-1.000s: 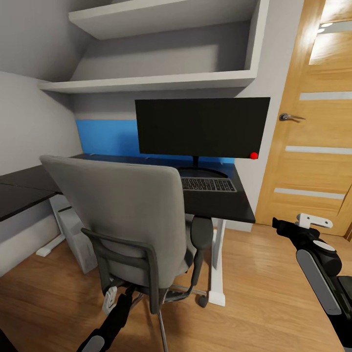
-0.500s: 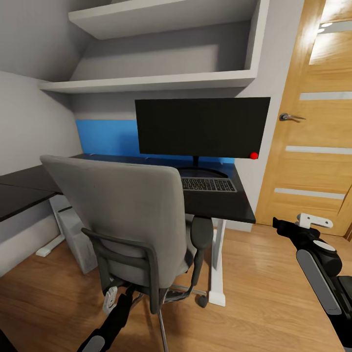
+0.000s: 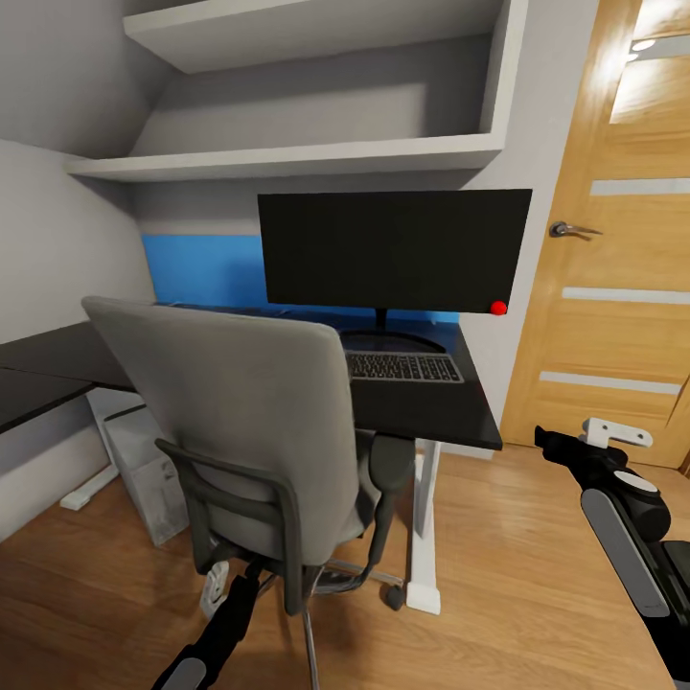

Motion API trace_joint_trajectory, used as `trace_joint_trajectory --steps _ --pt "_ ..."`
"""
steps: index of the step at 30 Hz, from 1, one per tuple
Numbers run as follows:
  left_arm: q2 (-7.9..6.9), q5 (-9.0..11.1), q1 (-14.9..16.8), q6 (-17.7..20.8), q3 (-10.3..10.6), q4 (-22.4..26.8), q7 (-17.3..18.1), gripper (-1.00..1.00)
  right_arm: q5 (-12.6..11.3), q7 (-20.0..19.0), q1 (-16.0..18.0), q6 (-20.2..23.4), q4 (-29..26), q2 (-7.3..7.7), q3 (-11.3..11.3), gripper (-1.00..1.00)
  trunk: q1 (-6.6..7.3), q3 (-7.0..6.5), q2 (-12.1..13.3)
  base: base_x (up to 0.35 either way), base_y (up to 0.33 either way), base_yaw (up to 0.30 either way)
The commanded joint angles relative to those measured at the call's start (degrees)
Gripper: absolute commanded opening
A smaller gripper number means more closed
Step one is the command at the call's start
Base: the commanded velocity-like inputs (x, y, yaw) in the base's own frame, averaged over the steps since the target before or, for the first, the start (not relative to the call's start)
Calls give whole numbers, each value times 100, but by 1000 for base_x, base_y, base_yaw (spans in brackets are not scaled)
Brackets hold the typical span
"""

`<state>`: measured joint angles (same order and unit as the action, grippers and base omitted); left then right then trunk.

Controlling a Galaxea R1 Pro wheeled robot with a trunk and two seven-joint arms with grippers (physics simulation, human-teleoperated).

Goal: In the bedroom, organize the workspace by keeping the computer under the desk, ensuring the monitor is on the desk, placing the keyboard on the desk next to the monitor, placing the mouse on the desk next to the keyboard, moving the folder from the swivel chair onto the desk next to the mouse, stacking the notebook on top of the folder with the pen on top of the notebook, and positioning the swivel chair next to the desk.

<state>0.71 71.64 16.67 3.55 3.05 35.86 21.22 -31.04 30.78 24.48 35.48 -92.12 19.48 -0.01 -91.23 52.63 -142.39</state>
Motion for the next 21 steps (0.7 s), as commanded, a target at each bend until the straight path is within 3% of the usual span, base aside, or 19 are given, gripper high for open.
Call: trace_joint_trajectory --steps 1,13,21 --pt "0 61 3 35 4 0 23 100 -59 51 4 12 -8 3 4 100 1 6 -3 9 -4 0" --pt "-15 61 3 24 3 0 23 100 -58 51 4 12 -8 3 18 100 1 6 -3 6 -1 0" --pt "-24 61 3 23 3 0 23 100 -59 51 4 12 -8 3 26 100 1 6 -3 160 0 0"
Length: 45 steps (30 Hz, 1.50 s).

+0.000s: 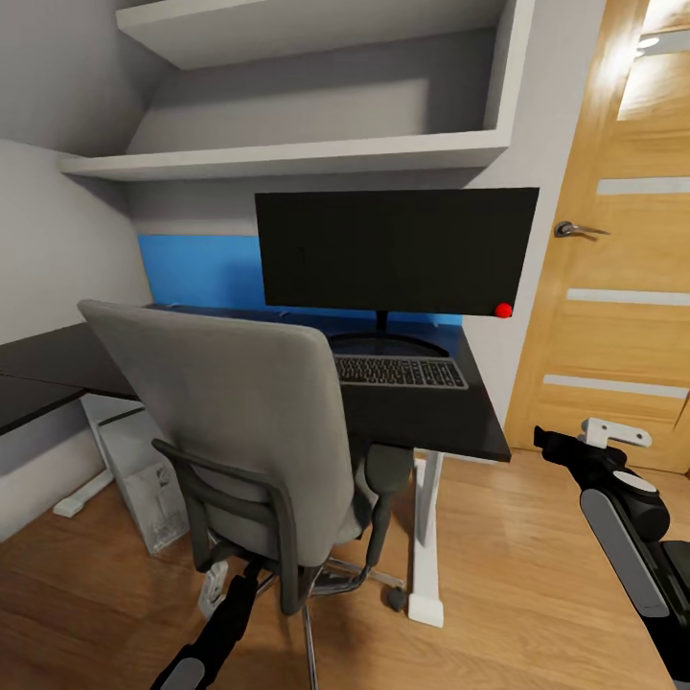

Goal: In the bedroom, organize the workspace by keeping the computer under the desk, ensuring the monitor is on the desk, placing the keyboard on the desk next to the monitor, placing the mouse on the desk next to the keyboard, moving the folder from the swivel chair onto the desk next to the mouse, stacking the notebook on top of the folder with the pen on top of the notebook, and positioning the swivel chair next to the desk.

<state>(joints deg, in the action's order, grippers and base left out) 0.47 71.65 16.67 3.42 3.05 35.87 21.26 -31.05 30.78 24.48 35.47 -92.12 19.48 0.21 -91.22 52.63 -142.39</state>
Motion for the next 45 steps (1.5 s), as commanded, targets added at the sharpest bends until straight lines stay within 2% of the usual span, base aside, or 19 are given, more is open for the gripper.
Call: trace_joint_trajectory --steps 1,45 --pt "-2 60 3 36 2 -1 21 100 -57 51 4 12 -8 3 5 100 0 6 -2 64 0 0" --pt "-11 60 3 -22 13 -1 31 100 -53 51 4 12 -8 3 -2 100 0 6 -2 25 0 0"
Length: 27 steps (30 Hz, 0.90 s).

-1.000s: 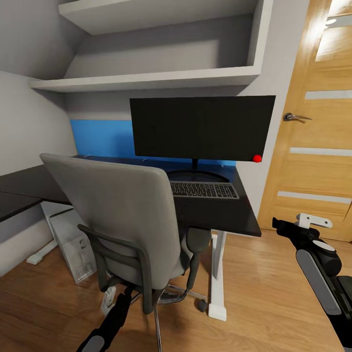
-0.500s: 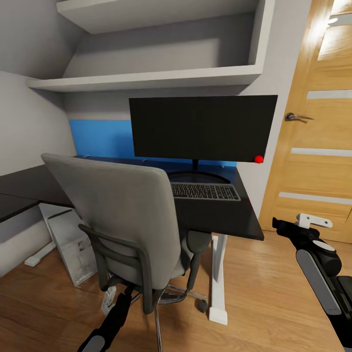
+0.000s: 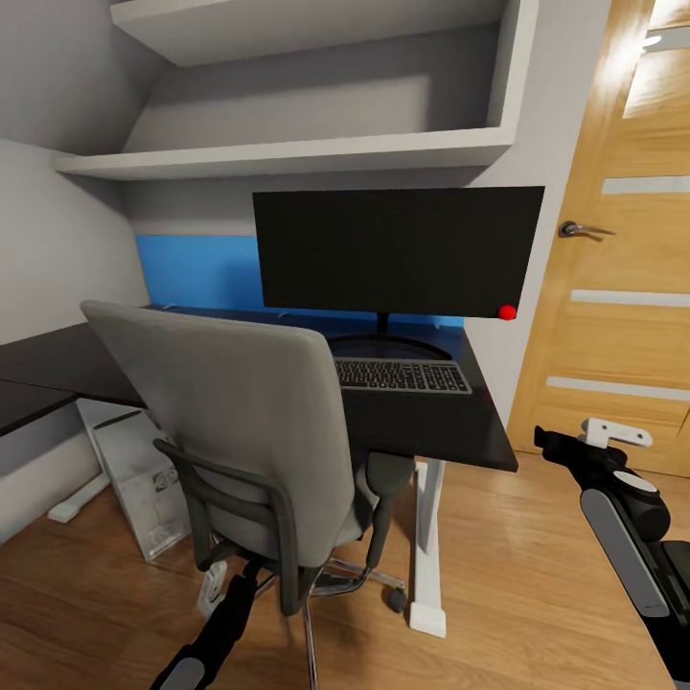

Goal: In the bedroom, organize the workspace by keeping the computer under the desk, ensuring the monitor is on the desk, placing the keyboard on the desk next to the monitor, placing the mouse on the desk next to the keyboard, moving the folder from the swivel chair onto the desk next to the mouse, stacking the notebook on top of the folder with the pen on top of the notebook, and positioning the swivel chair next to the desk.

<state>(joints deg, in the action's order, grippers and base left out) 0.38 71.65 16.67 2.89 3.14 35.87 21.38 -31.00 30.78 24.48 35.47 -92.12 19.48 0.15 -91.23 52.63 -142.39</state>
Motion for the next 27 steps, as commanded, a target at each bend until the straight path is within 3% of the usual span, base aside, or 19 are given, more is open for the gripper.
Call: trace_joint_trajectory --steps 1,16,27 --pt "-2 60 3 29 7 -1 21 100 -59 51 4 12 -8 8 0 100 1 6 -3 0 0 0" --pt "-11 71 3 29 11 3 67 100 -63 51 4 12 -7 6 -12 100 1 6 -3 -13 -4 0" --pt "-19 81 3 27 4 7 100 100 -64 51 4 12 -8 3 1 100 1 6 -3 -263 -31 0"
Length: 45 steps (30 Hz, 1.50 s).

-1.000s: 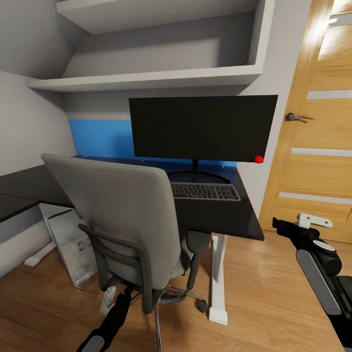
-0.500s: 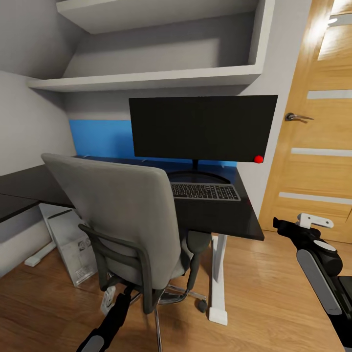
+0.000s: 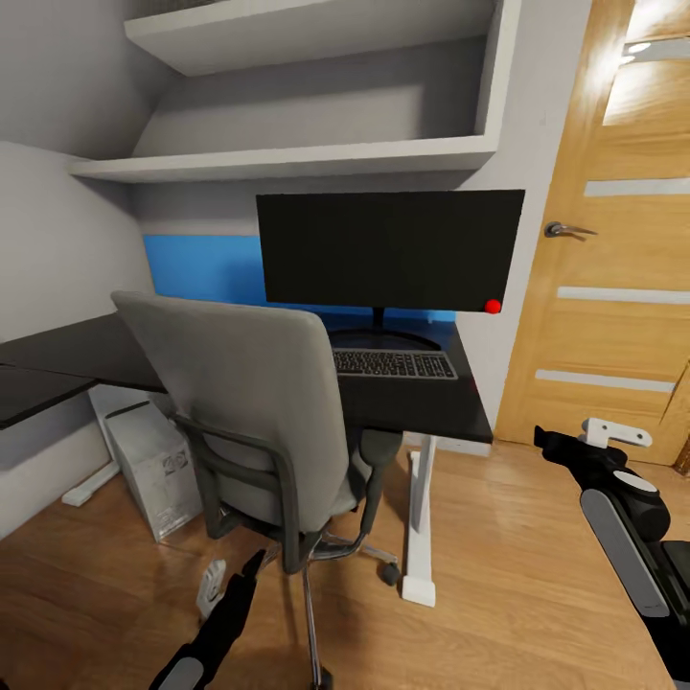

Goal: In the bedroom, organize the workspace by keeping the computer under the desk, ensuring the monitor is on the desk, placing the keyboard on the desk next to the monitor, placing the mouse on the desk next to the keyboard, moving the folder from the swivel chair onto the desk next to the mouse, stacking the notebook on top of the folder with the pen on top of the notebook, and positioning the swivel chair next to the desk.

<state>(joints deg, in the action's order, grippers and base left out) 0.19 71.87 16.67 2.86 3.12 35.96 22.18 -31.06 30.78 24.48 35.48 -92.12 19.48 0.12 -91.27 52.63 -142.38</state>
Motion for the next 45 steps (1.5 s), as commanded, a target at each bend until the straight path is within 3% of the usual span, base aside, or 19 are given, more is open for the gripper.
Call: trace_joint_trajectory --steps 1,13,22,25,26,28,29,30,31,34,45 --pt "-1 60 3 30 5 -1 22 100 -58 51 4 12 -7 3 4 100 5 6 -3 -325 -7 0" --pt "-41 64 -48 30 -46 77 117 100 -75 39 4 77 -7 12 -3 100 5 6 -3 -336 5 0" --pt "-308 136 -382 83 -89 419 483 100 -136 -57 27 1112 -20 59 -59 100 5 6 -3 -340 85 -8" --pt "-340 135 -429 93 -91 491 494 100 -143 -408 39 1424 -23 76 -64 100 5 6 -3 -340 80 -26" --pt "-401 134 -456 157 -89 533 492 100 -114 -1518 44 2053 -19 105 -80 100 5 6 -3 -340 104 -4" --pt "-412 129 -459 220 -85 538 469 100 -100 -1912 25 2156 -18 149 -78 100 5 6 -3 -340 109 -3" --pt "-440 91 -460 352 -84 543 430 100 -85 -2891 -9 2240 -17 401 -61 100 5 6 -3 -127 30 0" --pt "-440 91 -460 352 -84 543 430 100 -85 -2891 -9 2240 -17 401 -61 100 5 6 -3 -127 30 0" --pt "-471 81 -459 401 -82 543 422 100 -79 -3216 -25 2248 -16 480 -56 100 5 6 -3 -81 19 0" --pt "-542 71 -456 466 -79 544 419 100 -70 -3708 -73 2265 -6 581 -44 100 5 6 -3 -47 11 0" --pt "-668 60 -454 626 -73 544 418 100 -30 -4060 -314 2341 -12 638 -39 100 5 23 -3 -12 3 0"
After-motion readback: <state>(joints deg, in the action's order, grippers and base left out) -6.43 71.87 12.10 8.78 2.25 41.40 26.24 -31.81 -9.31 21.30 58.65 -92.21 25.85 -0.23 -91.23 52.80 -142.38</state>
